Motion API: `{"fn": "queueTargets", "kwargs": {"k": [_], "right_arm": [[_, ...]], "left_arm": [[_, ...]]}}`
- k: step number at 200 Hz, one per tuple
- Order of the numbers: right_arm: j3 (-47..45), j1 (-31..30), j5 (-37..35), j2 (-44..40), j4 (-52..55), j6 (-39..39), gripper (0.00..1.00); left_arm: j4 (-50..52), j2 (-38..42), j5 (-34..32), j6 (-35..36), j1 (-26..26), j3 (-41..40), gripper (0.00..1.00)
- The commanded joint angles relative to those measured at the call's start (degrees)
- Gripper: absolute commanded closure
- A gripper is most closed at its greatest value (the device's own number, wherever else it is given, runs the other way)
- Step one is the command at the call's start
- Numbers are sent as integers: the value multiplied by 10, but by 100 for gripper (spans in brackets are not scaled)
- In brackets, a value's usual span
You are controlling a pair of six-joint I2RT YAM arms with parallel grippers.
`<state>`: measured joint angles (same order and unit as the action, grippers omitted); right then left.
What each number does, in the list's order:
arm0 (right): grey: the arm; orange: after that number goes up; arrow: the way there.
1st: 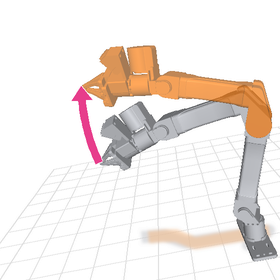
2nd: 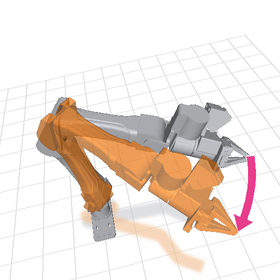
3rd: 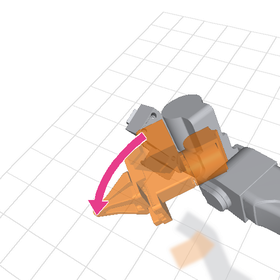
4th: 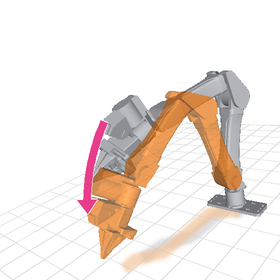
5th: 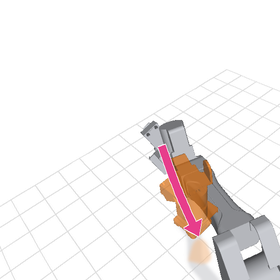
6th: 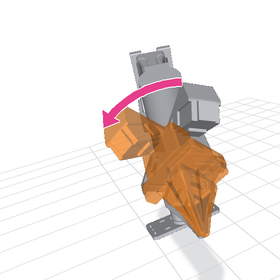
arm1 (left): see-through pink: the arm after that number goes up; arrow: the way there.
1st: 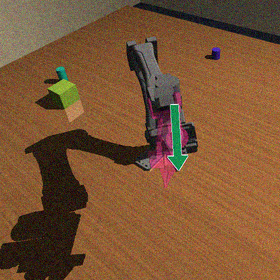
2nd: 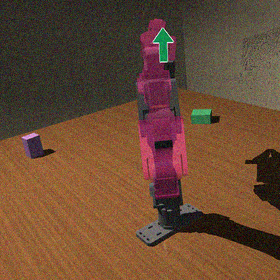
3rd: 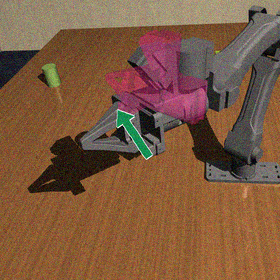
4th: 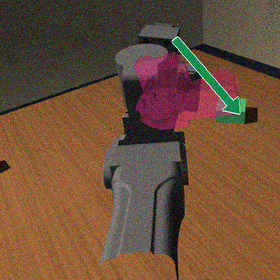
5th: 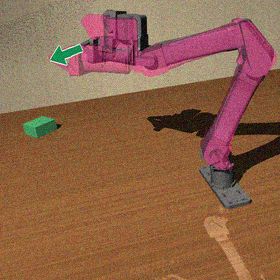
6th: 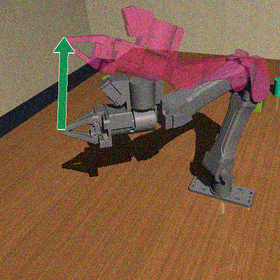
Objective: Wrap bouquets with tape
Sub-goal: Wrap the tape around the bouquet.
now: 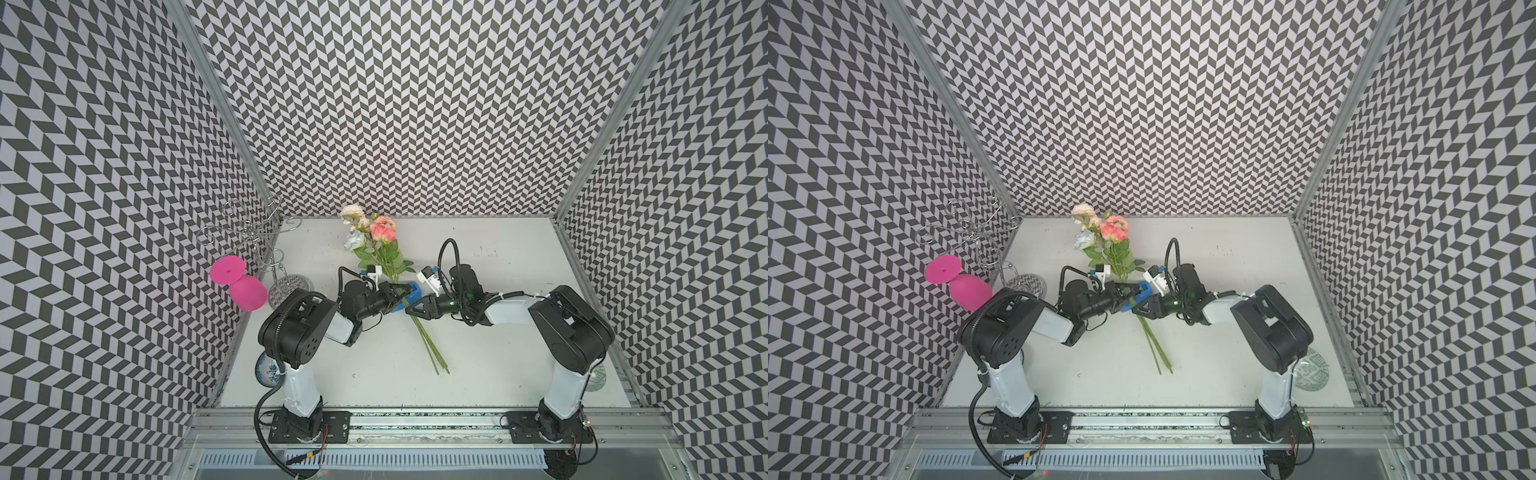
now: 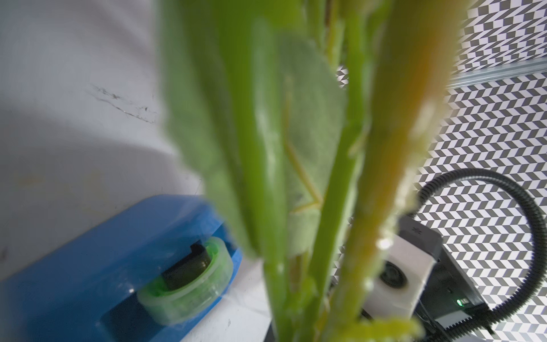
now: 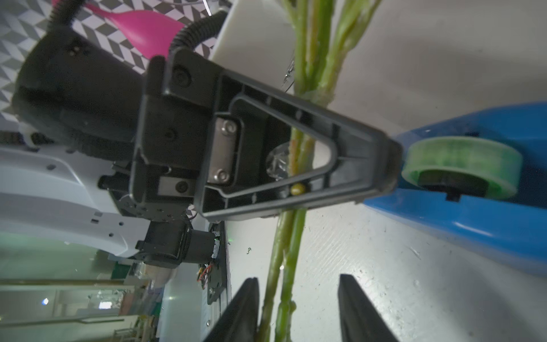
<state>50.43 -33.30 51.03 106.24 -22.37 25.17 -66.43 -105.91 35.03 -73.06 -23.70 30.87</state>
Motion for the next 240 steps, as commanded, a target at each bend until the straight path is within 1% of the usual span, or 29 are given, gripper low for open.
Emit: {"fn": "queueTargets", "kwargs": {"k": [1,9,21,41,47,57,63,85,91,97,106,110,114,125,146,163,167,176,183,190,198,207,220,240], "right_arm": [[11,-2,-3,14,-11,-1,76],[12,-2,-12,13,-5,-2,84],[12,-2,-22,7,2,-7,92],[13,-3,-58,-9,30,-23,100],[13,-3,-68,-14,37,-28,100],[15,-4,-87,-23,51,-36,100],[16,-6,-96,-27,59,-41,100],[28,-25,-138,-39,94,-68,100],[36,-31,-144,-38,107,-73,100],[43,-33,-143,-34,114,-75,94],[45,-32,-131,-27,105,-65,73],[45,-31,-127,-24,101,-59,66],[47,-29,-126,-20,99,-56,62],[53,-26,-122,-8,97,-54,59],[61,-23,-96,8,82,-46,59],[62,-23,-79,15,71,-40,66],[62,-23,-76,16,70,-39,69],[62,-23,-77,15,72,-40,81],[62,-23,-83,14,77,-44,88],[62,-23,-95,10,88,-50,93],[62,-23,-116,2,100,-59,97],[62,-26,-147,-8,120,-72,99],[73,-36,-202,-18,161,-97,100],[99,-71,-289,-25,214,-129,100]], "left_arm": [[-60,19,5,-2,-1,4,100],[-63,22,3,-2,0,1,100],[-65,23,0,-3,-1,-3,100],[-66,24,-1,-3,-1,-6,100],[-68,24,-3,-3,-1,-7,100],[-66,27,-6,1,-1,-10,90],[-54,29,-6,6,-1,-8,87],[-16,35,-9,23,-3,2,89],[-17,34,-9,22,-4,2,95],[-22,31,-9,19,-5,3,100],[-39,26,-8,11,-7,2,100],[-48,23,-7,6,-7,2,100],[-55,21,-7,1,-9,1,100],[-75,17,-6,-9,-10,0,100],[-90,15,-6,-16,-10,-3,100],[-99,16,-10,-18,-10,-6,100],[-104,15,-11,-19,-10,-8,100],[-115,14,-14,-24,-10,-12,100],[-122,12,-14,-25,-9,-13,100],[-122,11,-12,-25,-9,-13,100],[-117,11,-11,-25,-9,-11,100],[-104,13,-12,-19,-10,-11,91],[-54,24,-20,-1,-10,-9,77],[89,53,-45,49,-10,9,59]]}}
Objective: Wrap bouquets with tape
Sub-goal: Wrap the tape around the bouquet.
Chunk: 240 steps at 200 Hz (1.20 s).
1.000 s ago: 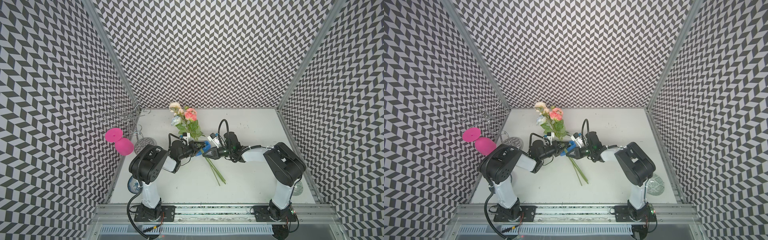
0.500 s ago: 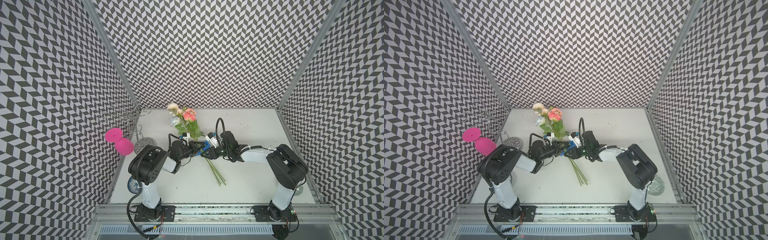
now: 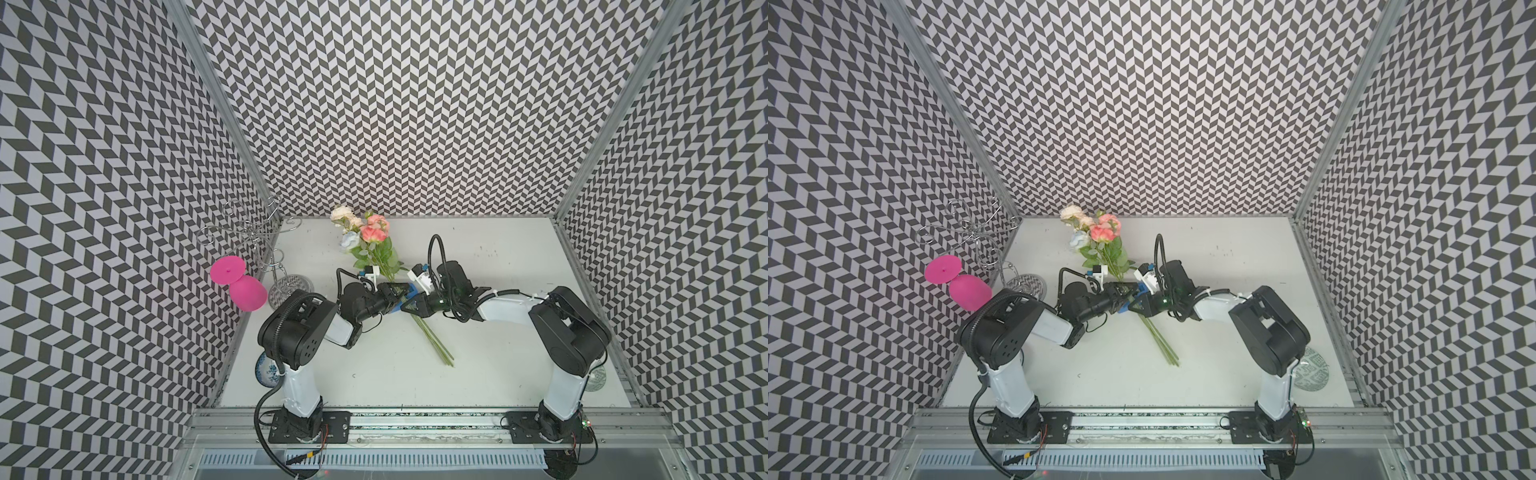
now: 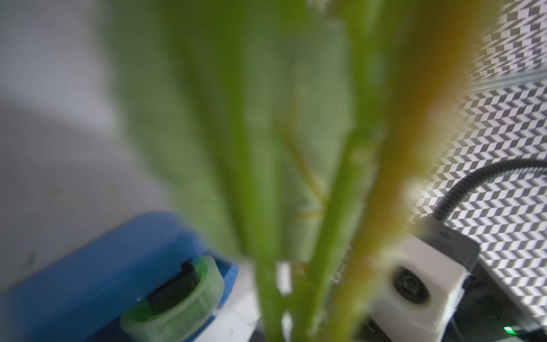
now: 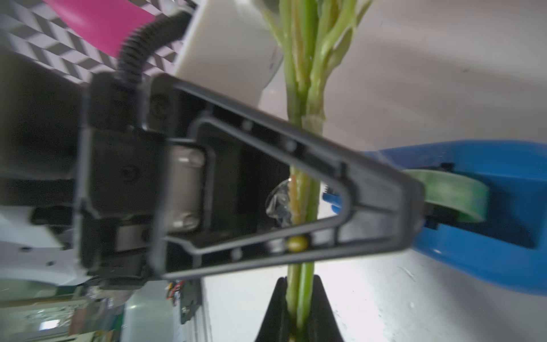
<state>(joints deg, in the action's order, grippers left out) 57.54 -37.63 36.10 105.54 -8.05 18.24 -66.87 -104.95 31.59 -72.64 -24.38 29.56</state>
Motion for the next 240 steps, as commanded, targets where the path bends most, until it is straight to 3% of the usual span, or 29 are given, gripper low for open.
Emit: {"fn": "queueTargets", "kwargs": {"k": [1,24,49,67,77,93,110,121,138,151,179,240], "right_arm": [[30,-30,-144,-18,73,-60,100],[60,-77,-252,-19,108,-70,100],[83,-117,-327,-20,124,-76,100],[97,-145,-365,-16,134,-87,100],[104,-155,-375,-11,143,-90,100],[102,-157,-366,-5,140,-89,98],[93,-154,-355,-4,133,-87,95],[86,-143,-325,-7,126,-78,89],[68,-112,-248,-22,102,-60,67],[40,-84,-192,-45,64,-35,61],[-23,-21,-132,-84,-32,41,56],[26,6,-202,-3,12,64,57]], "left_arm": [[101,45,-12,49,-3,24,58],[263,73,-46,113,-11,65,50],[377,80,-71,163,-20,113,49],[399,73,-66,169,-22,129,55],[403,69,-65,170,-22,133,65],[401,69,-60,168,-22,134,86],[405,73,-60,170,-21,134,100],[410,77,-59,172,-19,132,100],[412,85,-56,173,-12,126,100],[416,92,-54,176,-4,117,100],[438,106,-54,197,10,108,100],[437,106,-47,198,15,97,100]]}}
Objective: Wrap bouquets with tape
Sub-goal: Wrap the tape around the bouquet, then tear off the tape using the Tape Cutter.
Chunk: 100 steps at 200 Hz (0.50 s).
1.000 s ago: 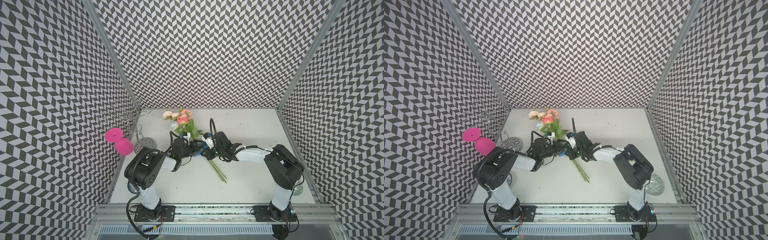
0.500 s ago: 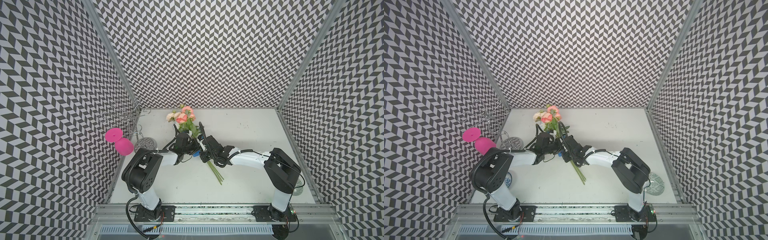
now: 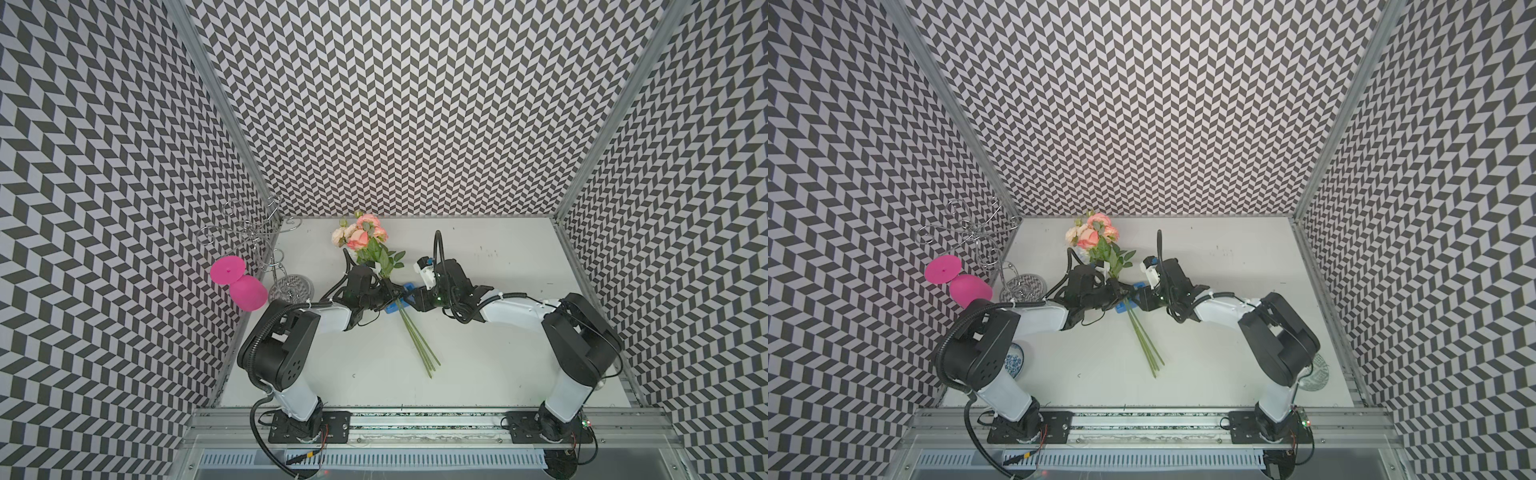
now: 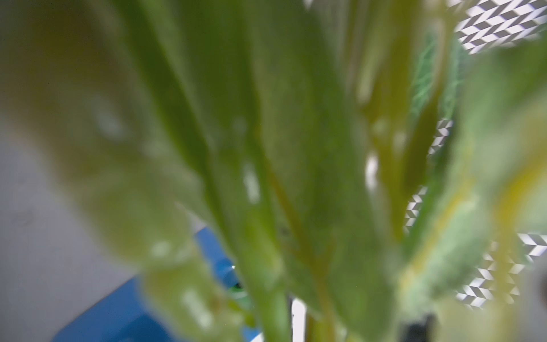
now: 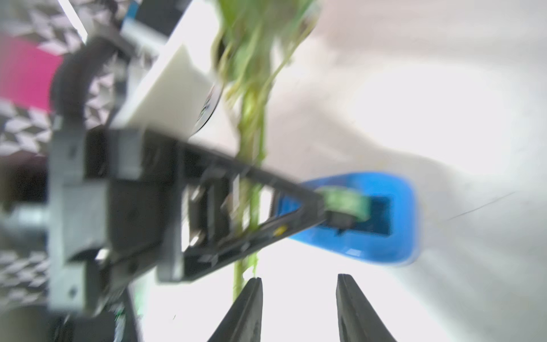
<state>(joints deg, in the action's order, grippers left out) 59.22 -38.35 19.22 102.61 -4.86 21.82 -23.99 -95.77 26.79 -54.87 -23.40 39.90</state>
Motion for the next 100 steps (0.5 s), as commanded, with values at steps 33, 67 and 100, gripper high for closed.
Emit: {"fn": "queueTargets", "kwargs": {"k": [33,67,100], "right_arm": [[5,25,-33,39,-33,43,57],[30,29,-39,72,-17,42,58],[56,29,-72,94,31,33,61]], "left_arm": [[14,13,-2,25,8,-9,100],[35,21,-11,37,10,-6,100],[56,36,-14,46,18,-3,99]]}}
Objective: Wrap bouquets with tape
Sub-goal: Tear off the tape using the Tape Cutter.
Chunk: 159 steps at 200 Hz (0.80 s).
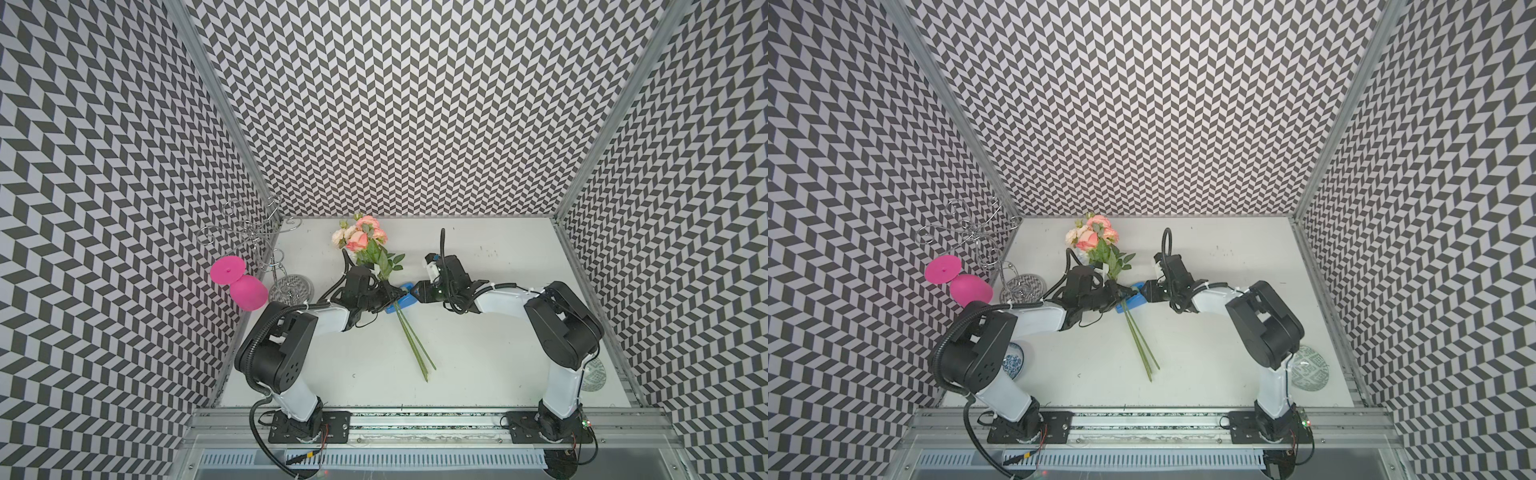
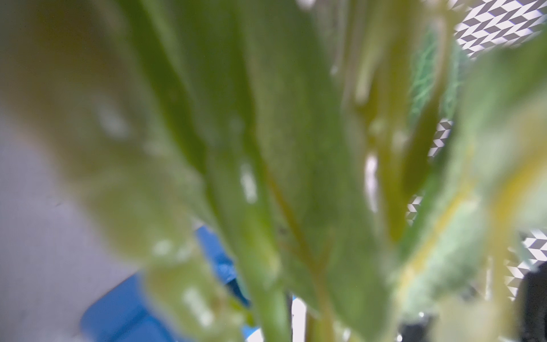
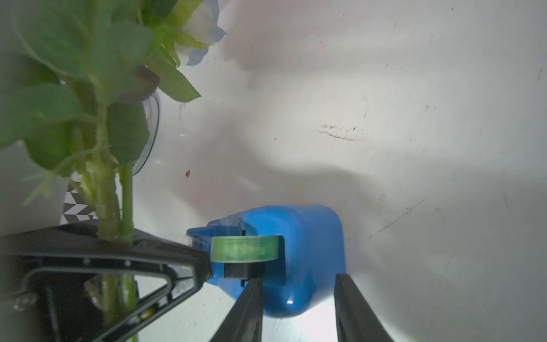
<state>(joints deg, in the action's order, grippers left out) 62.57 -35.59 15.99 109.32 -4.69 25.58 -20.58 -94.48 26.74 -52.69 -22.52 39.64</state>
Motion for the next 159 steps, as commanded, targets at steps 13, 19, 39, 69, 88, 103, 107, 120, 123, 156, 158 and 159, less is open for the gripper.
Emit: {"fn": "queueTargets", "kwargs": {"k": [13,19,39,69,88,103,107,120,123,156,158,159], "right_arm": [[25,1,-51,31,44,-9,63],[23,1,-53,31,45,-10,63],[22,0,-58,31,50,-15,64],[28,1,-57,38,59,-19,64],[27,1,-56,41,59,-22,65],[27,1,-55,40,59,-21,65],[27,1,-55,40,59,-21,65],[29,1,-54,42,60,-21,65],[28,1,-53,42,60,-21,65],[31,1,-48,44,60,-24,66],[30,0,-48,44,60,-24,66],[30,1,-48,44,60,-24,66]], "left_arm": [[46,30,-21,35,15,6,96],[55,33,-23,41,18,8,96],[83,38,-44,56,20,13,94],[91,44,-53,60,19,6,94],[123,54,-71,80,22,16,95],[131,62,-73,85,24,14,98],[133,63,-73,86,23,13,98],[135,71,-78,89,23,8,99],[135,73,-79,90,24,6,99],[132,68,-69,90,29,-1,100],[132,68,-69,90,30,-3,100],[132,68,-68,90,29,-4,100]]}}
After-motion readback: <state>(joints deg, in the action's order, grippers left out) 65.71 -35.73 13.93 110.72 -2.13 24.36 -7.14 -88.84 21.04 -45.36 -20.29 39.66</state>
